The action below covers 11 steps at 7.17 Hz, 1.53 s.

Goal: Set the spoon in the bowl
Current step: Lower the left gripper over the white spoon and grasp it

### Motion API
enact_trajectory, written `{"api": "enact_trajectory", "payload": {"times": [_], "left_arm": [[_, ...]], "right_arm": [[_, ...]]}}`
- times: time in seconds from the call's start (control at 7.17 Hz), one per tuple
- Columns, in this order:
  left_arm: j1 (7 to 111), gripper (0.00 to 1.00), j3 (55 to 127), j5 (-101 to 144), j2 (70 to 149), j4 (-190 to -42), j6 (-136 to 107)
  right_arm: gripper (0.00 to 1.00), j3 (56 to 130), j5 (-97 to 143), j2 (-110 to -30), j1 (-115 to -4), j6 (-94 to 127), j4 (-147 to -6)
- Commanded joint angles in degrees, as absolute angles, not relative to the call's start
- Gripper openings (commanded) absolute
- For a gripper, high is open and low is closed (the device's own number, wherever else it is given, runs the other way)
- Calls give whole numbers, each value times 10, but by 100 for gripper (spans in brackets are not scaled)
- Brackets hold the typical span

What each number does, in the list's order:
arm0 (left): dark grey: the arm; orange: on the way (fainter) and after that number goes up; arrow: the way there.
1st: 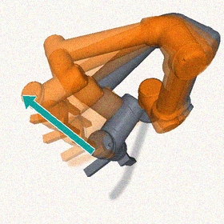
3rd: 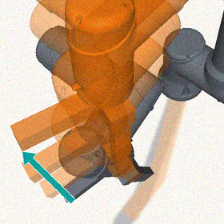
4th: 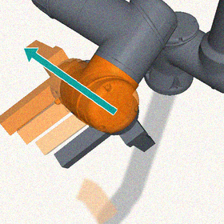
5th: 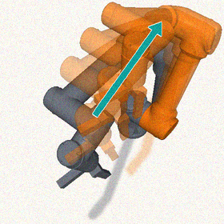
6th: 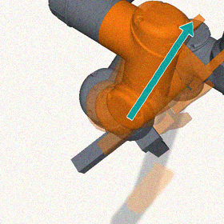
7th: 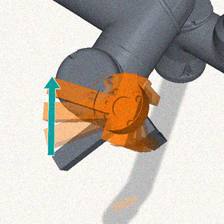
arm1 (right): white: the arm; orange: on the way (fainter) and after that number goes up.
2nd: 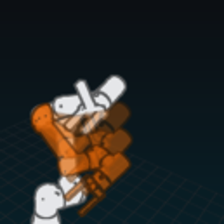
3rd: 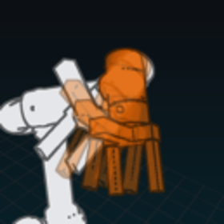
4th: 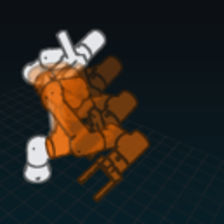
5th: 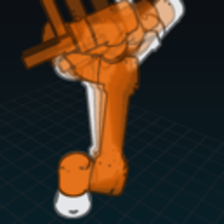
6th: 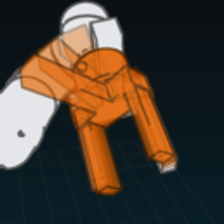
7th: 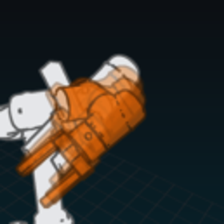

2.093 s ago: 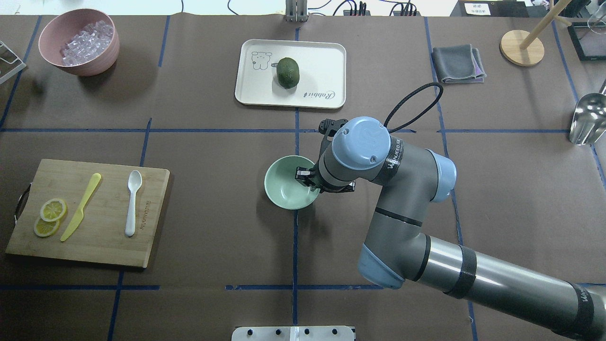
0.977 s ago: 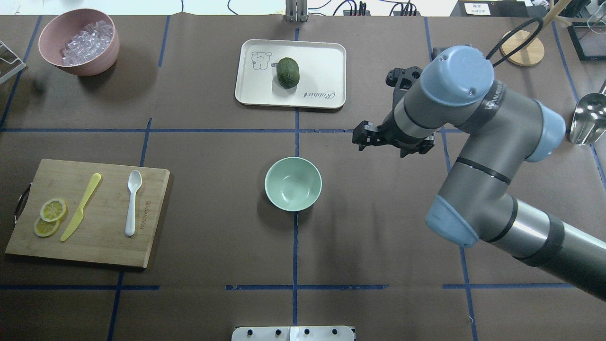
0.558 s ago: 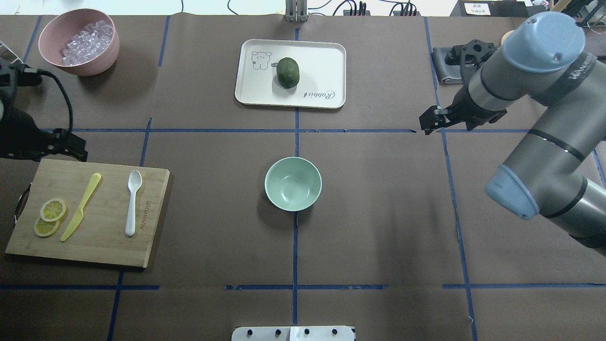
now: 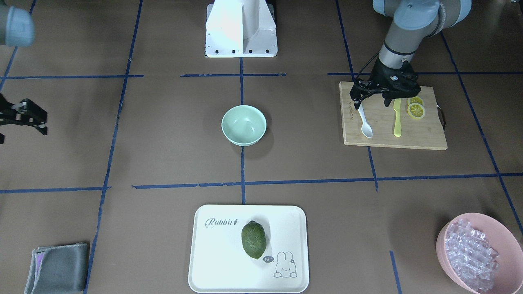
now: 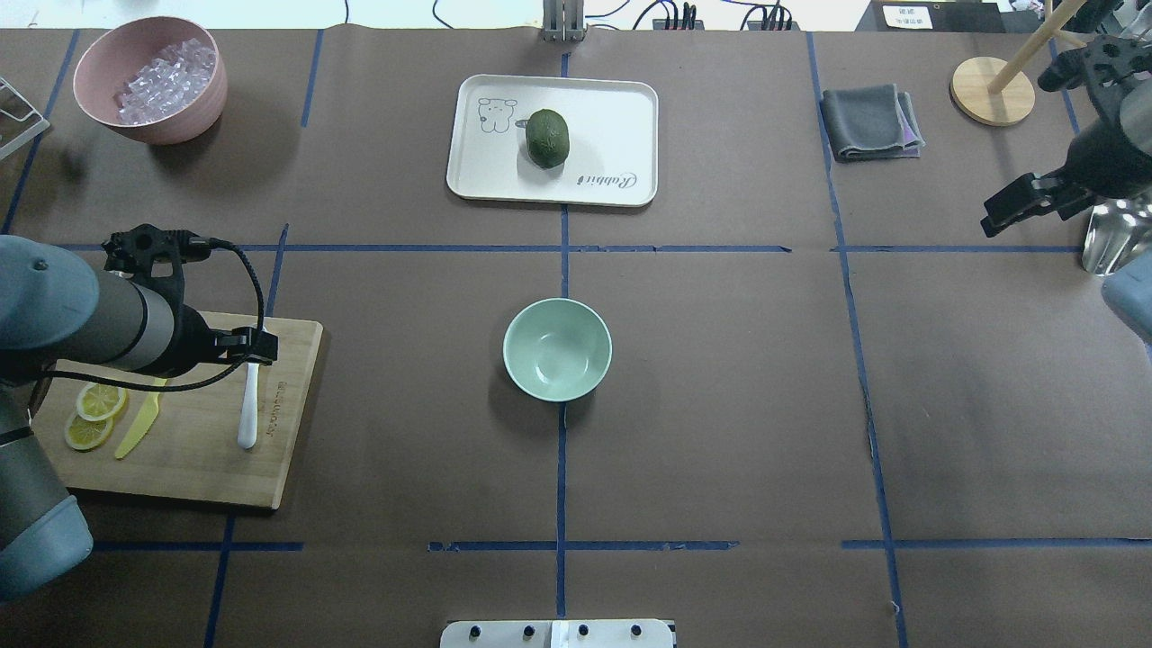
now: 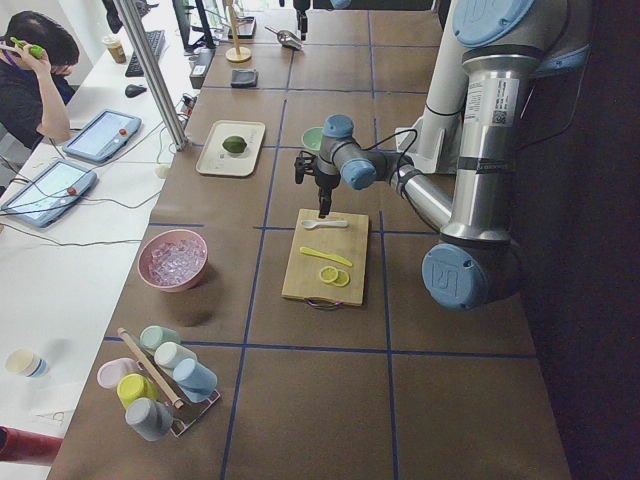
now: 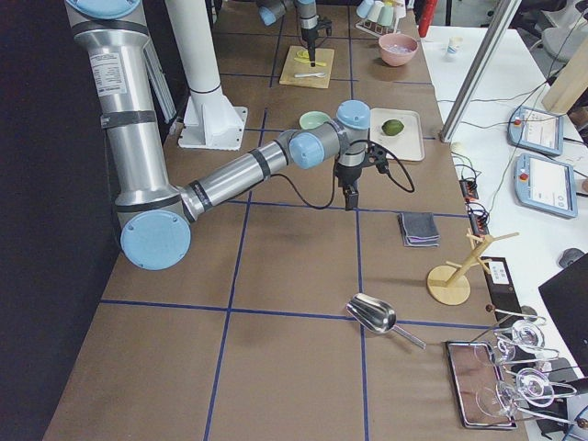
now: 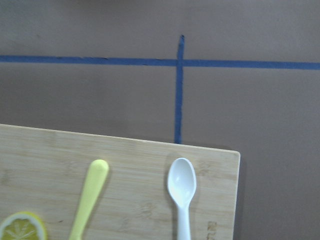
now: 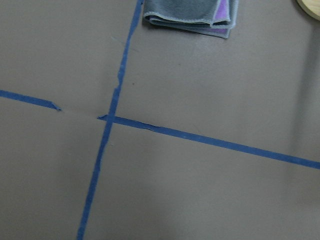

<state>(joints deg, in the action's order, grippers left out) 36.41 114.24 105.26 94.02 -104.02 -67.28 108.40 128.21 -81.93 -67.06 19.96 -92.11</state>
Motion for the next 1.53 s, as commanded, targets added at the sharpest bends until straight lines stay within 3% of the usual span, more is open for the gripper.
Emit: {"api": "enact_trajectory", "payload": {"times": [0.0,0.28,0.56,0.84,1.12,1.4], "left_arm": [[335,100,1073,1029,941,-1125,-708],[319,97,1071,1030,940,-1124,-710],[320,85,1072,1034,939,-1123,-711],[320,61,1080,1036,923,-1123,-708],[321,44,1081,1037,920,-1123,-708],[321,16,1083,1036,921,-1123,-710]], "right_arm": [[100,1080,1307,-845,-707,154,-921],[100,1080,1307,-846,-708,156,-921],[100,1081,1307,-846,-708,159,-921],[100,1082,1307,-846,-708,160,-921],[100,1081,1307,-846,-708,161,-921],[100,1081,1307,-847,-708,162,-921]]}}
